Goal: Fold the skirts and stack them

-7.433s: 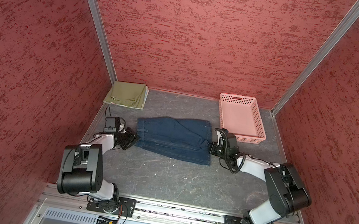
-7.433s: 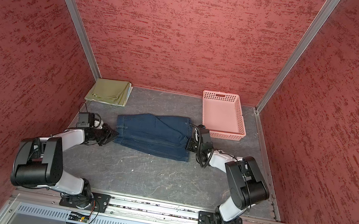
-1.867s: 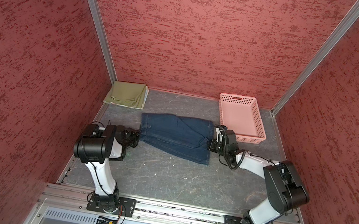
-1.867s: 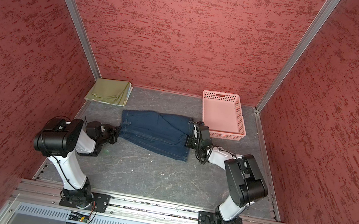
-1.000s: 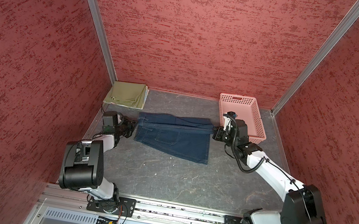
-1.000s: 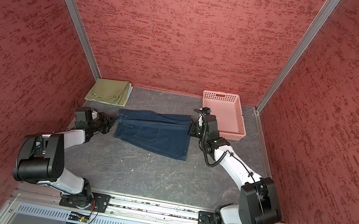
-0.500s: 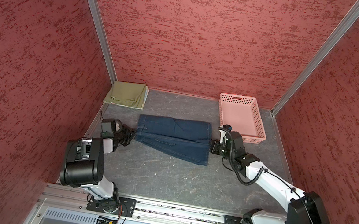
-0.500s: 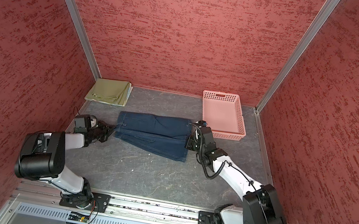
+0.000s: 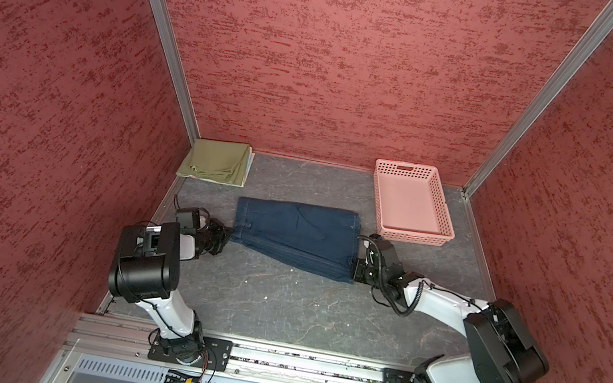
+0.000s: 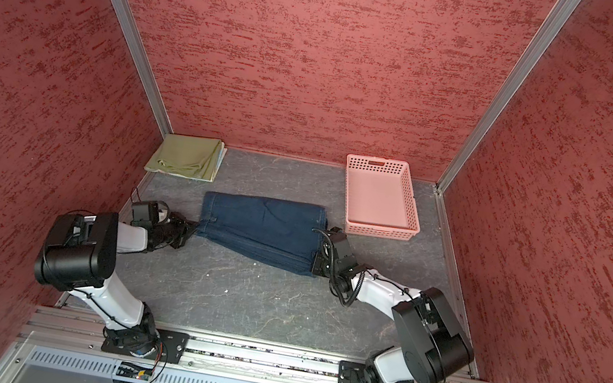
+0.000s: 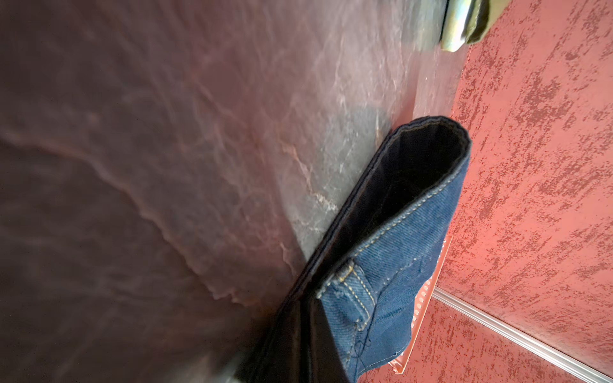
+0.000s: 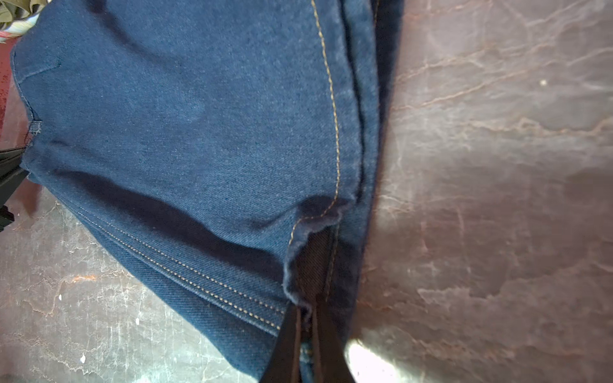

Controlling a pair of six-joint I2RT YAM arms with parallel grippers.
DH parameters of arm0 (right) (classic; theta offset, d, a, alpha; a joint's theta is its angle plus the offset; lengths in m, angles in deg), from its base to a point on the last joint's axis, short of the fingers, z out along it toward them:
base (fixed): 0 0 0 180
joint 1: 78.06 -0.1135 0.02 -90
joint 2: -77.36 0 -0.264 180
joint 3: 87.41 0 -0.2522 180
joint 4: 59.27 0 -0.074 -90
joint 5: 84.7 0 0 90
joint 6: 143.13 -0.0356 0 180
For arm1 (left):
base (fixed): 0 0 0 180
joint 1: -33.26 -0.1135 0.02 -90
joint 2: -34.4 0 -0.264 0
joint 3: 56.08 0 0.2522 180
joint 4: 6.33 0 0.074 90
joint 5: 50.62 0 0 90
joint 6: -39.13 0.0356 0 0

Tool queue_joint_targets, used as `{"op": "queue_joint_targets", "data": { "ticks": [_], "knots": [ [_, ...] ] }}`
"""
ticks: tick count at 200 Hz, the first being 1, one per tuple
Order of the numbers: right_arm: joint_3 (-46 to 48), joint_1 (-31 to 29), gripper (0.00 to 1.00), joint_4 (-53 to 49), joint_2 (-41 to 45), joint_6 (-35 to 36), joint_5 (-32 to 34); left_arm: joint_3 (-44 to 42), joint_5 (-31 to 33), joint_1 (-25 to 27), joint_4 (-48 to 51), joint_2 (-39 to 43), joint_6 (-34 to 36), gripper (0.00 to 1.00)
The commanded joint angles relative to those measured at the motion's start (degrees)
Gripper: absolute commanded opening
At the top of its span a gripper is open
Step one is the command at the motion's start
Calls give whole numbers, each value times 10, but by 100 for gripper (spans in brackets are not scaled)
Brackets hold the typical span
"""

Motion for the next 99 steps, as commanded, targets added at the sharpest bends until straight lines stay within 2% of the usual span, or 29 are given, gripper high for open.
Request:
{"op": "queue_joint_targets", "data": {
  "ticks": [1, 17, 32, 43, 57, 69, 86, 99],
  "knots": [
    [5, -3, 0, 2, 5, -12, 20, 7, 41, -5, 30, -1, 21, 2],
    [6, -7, 0, -5, 12, -12, 17, 11, 51, -5, 42, 10, 23, 5],
    [4, -11, 1, -17, 20, -12, 9, 16, 62, -4, 62, 27, 29, 21],
    [-1, -12, 12, -32, 43, -13, 8, 21, 72, -3, 82, 47, 32, 28],
    [-19, -12, 31, -70, 72, -4, 24, 30, 93, 0, 117, 83, 42, 46],
    [-44, -12, 44, -110, 95, 11, 46, 38, 121, 6, 153, 124, 55, 57],
    [-84, -11, 56, -157, 112, 30, 74, 58, 178, 26, 211, 182, 88, 69],
    [-122, -9, 61, -179, 103, 42, 81, 82, 218, 51, 250, 214, 121, 72]
  ]
}}
